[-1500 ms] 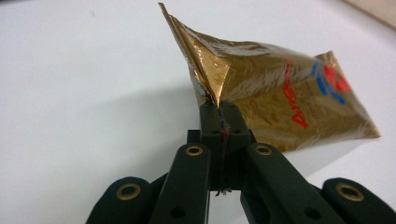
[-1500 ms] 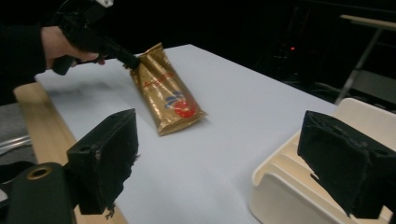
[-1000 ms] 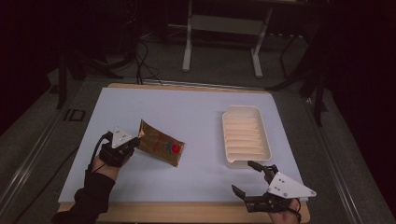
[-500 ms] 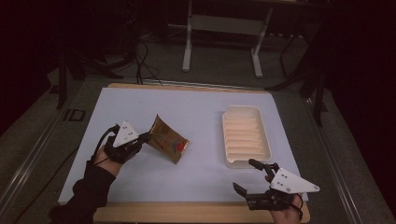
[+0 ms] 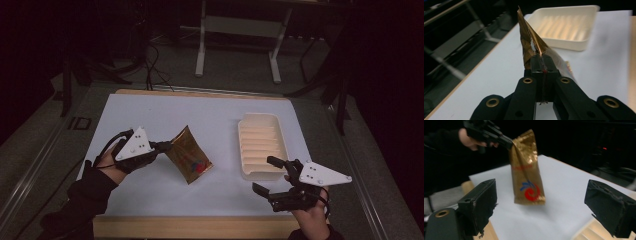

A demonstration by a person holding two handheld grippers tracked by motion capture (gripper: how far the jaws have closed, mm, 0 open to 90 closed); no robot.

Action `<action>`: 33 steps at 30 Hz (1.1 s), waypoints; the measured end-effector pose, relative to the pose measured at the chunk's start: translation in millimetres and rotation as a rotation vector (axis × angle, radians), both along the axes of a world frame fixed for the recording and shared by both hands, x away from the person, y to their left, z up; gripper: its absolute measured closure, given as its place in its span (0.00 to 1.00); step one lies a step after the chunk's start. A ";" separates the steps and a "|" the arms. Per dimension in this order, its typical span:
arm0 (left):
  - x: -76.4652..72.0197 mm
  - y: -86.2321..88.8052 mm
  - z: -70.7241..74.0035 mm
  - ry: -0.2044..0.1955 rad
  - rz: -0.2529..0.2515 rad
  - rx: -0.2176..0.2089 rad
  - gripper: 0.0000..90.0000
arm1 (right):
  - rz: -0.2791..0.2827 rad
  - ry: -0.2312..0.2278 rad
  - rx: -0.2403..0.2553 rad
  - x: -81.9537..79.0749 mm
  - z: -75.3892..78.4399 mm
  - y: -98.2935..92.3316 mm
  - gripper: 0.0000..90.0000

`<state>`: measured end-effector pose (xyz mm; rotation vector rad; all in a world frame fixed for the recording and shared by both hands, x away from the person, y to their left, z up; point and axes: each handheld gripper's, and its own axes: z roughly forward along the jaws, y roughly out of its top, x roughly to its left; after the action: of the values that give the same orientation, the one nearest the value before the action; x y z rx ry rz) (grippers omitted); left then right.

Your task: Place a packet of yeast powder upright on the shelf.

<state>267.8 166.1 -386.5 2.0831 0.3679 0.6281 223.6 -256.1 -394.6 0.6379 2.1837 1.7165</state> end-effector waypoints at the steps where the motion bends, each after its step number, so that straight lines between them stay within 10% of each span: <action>1: -1.1 -1.1 1.4 -0.002 -0.029 0.004 1.00 | 0.015 -0.005 0.000 1.5 1.4 1.0 0.11; 16: -18.0 -22.5 12.3 -0.014 -0.256 0.001 1.00 | 0.183 0.043 -0.159 30.1 8.0 44.4 0.20; 33: -20.3 -40.4 21.4 -0.038 -0.327 -0.019 1.00 | 0.317 0.139 -0.267 66.5 9.4 94.2 0.32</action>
<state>247.5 125.7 -365.1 2.0500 0.0089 0.4641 290.1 -161.9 -385.2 0.3671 2.6709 1.5117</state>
